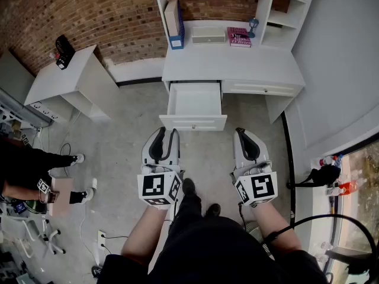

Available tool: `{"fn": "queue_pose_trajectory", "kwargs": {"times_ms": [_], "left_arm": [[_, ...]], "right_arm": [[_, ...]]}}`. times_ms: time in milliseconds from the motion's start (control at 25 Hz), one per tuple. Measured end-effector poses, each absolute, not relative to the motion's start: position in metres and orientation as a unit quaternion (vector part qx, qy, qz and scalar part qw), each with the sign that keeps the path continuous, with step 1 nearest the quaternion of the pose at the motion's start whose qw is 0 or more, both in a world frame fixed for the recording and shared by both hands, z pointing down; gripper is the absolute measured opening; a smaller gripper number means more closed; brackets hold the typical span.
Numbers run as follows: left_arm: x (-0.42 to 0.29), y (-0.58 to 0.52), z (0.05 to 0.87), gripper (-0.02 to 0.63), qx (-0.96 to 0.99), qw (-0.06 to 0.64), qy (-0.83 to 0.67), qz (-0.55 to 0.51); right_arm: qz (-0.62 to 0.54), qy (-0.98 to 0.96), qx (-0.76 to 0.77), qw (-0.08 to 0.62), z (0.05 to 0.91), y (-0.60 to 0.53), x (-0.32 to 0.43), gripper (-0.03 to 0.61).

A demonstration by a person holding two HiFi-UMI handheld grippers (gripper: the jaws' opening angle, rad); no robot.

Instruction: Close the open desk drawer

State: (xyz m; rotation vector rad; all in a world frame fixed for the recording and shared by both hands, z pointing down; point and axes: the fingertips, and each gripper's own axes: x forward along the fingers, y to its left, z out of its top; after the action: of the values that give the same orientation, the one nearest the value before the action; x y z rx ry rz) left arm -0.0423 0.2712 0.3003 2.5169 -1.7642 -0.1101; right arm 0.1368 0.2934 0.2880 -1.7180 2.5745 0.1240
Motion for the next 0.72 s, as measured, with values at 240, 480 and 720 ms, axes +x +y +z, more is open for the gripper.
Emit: {"fn": "queue_pose_trajectory", "kwargs": {"times_ms": [240, 480, 720], "left_arm": [[-0.046, 0.261, 0.306, 0.124, 0.819, 0.038, -0.572, -0.033], [-0.054, 0.248, 0.318, 0.154, 0.815, 0.042, -0.577, -0.031], [-0.054, 0.226, 0.352, 0.299, 0.826, 0.078, -0.558, 0.003]], "right_arm": [[0.027, 0.825, -0.564, 0.021, 0.3, 0.282, 0.136, 0.005], [0.016, 0.822, -0.569, 0.005, 0.319, 0.266, 0.13, 0.172], [-0.008, 0.815, -0.579, -0.001, 0.337, 0.242, 0.124, 0.204]]}}
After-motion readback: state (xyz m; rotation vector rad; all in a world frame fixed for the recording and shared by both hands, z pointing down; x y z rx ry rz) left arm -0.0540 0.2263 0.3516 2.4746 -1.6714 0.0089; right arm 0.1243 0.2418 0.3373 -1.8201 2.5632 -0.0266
